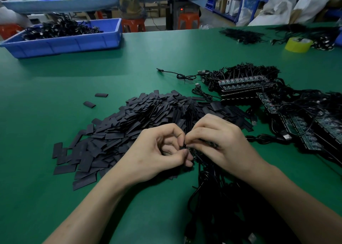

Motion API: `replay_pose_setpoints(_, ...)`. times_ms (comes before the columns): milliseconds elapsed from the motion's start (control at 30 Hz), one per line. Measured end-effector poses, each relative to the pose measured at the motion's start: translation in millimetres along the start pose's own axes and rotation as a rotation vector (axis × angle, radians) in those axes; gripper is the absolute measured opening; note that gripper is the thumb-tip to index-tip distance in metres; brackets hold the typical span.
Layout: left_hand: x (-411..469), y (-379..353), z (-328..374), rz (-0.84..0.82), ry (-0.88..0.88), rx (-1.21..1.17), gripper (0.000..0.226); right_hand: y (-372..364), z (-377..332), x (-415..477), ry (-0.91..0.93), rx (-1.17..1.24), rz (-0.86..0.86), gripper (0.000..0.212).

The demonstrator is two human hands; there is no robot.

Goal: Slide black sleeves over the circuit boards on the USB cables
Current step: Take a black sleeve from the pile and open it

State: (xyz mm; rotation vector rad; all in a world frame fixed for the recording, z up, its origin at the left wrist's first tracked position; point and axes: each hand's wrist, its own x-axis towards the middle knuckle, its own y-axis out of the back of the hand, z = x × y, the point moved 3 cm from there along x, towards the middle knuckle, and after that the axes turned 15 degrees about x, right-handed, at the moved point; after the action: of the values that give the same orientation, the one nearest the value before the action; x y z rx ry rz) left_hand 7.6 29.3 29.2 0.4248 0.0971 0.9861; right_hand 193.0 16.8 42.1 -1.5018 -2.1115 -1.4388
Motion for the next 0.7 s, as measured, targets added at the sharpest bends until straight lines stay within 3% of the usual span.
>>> replay_pose_setpoints(267,1.7,1.2,1.8,0.036,-0.038,-0.032,0.018,4.9,0.2,-0.7,-0.030,-0.002,0.060,0.008)
replay_pose_setpoints(700,-0.1,0.6,-1.1,0.067,-0.040,0.207,0.021,-1.4,2.1,-1.5,-0.039,-0.048,-0.016,0.008)
